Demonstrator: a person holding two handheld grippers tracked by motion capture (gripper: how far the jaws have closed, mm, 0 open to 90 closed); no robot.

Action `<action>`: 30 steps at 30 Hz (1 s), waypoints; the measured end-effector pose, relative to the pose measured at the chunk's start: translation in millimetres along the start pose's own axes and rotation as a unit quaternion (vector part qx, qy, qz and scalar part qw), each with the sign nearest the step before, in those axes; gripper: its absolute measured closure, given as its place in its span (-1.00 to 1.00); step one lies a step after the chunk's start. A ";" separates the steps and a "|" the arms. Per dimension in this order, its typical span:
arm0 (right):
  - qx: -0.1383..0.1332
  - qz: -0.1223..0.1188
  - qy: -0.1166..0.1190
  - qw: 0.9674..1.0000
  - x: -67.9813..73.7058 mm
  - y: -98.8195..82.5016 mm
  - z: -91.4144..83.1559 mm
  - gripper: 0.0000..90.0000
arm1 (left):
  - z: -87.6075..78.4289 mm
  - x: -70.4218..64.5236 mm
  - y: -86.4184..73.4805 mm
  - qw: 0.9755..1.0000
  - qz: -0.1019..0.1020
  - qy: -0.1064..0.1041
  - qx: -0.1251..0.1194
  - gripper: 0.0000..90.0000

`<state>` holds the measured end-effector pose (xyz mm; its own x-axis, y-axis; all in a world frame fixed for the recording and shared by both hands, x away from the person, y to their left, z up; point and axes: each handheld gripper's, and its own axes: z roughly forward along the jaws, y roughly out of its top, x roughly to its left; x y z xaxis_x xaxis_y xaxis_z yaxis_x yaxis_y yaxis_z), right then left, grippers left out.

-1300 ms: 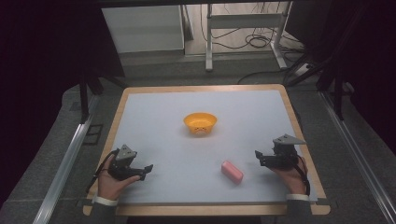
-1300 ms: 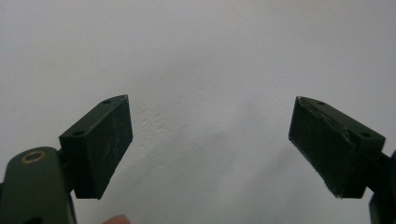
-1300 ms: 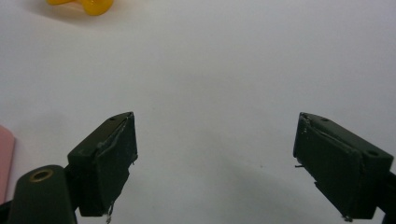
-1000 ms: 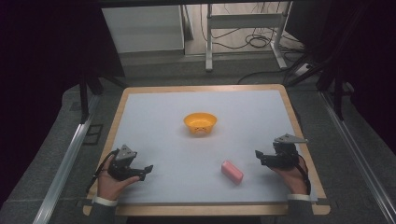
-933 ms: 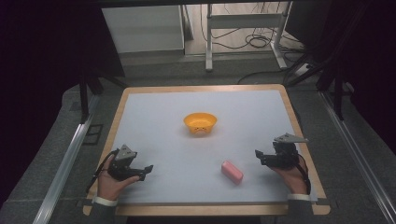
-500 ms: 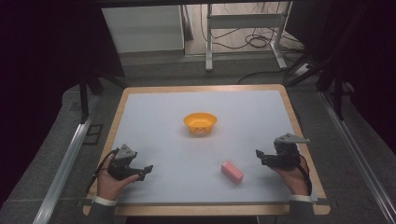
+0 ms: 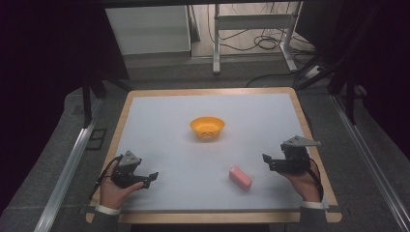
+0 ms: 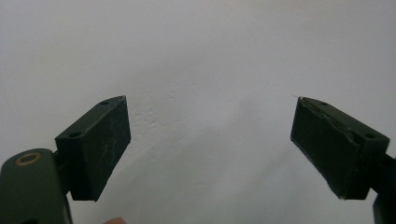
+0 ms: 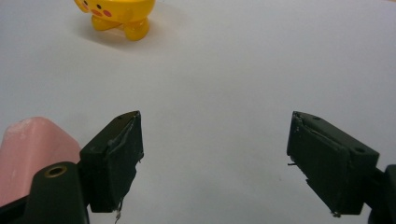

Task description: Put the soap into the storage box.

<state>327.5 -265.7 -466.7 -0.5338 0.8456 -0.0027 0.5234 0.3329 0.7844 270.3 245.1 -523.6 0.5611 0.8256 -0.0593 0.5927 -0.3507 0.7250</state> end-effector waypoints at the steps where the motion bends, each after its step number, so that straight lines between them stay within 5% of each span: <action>1: 0.000 0.000 0.000 1.000 0.0 0.0 0.0 -0.59 | 0.0 0.0 0.0 1.000 0.000 0.000 0.000 -0.72; 20: 0.057 -0.040 0.011 0.998 16.6 20.2 -12.0 -0.57 | -3.2 -2.0 -0.5 1.000 -0.006 -0.006 -0.007 -0.69; 30: 0.084 -0.074 0.057 0.992 38.8 36.0 -9.7 -0.56 | -4.6 -2.4 -0.9 1.000 -0.009 -0.007 -0.009 -0.70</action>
<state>319.2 -225.0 -432.5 -0.6802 0.7323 -0.0318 0.5320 0.5230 0.6659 265.7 245.5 -520.9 0.5586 0.8253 -0.0826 0.5931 -0.3278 0.7354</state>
